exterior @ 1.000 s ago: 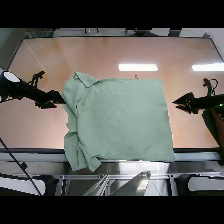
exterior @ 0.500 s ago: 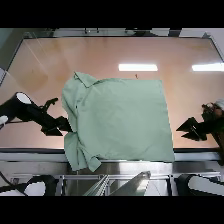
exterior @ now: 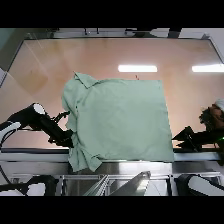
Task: Fold the shirts.
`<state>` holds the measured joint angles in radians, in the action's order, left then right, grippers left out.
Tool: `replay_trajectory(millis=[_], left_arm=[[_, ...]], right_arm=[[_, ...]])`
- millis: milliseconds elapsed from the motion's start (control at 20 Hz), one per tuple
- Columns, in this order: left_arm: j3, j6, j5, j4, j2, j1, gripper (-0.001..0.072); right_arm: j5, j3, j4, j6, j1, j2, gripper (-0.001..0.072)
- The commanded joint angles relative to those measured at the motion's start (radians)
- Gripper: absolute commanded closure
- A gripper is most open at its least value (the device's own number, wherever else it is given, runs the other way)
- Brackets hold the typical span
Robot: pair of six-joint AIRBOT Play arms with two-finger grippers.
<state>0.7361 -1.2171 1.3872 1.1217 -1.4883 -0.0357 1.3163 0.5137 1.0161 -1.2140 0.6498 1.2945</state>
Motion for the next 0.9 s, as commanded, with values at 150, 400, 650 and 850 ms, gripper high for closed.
replay_trajectory(millis=[150,400,650,850], left_arm=[[0.038,0.024,-0.09,-0.023,0.058,-0.022,0.0686],[0.038,0.024,-0.063,-0.024,0.101,-0.116,0.0686],[0.05,0.095,0.031,-0.185,0.213,-0.212,0.068],[0.177,0.267,0.349,-0.686,0.416,-0.345,0.068]], right_arm=[[-0.03,-0.084,0.024,0.041,-0.035,0.045,0.0196],[-0.025,-0.063,-0.093,0.137,-0.17,0.11,0.0658],[0.108,0.101,-0.355,0.224,-0.2,-0.044,0.0694],[0.313,0.401,-0.719,0.22,-0.158,-0.267,0.0695]])
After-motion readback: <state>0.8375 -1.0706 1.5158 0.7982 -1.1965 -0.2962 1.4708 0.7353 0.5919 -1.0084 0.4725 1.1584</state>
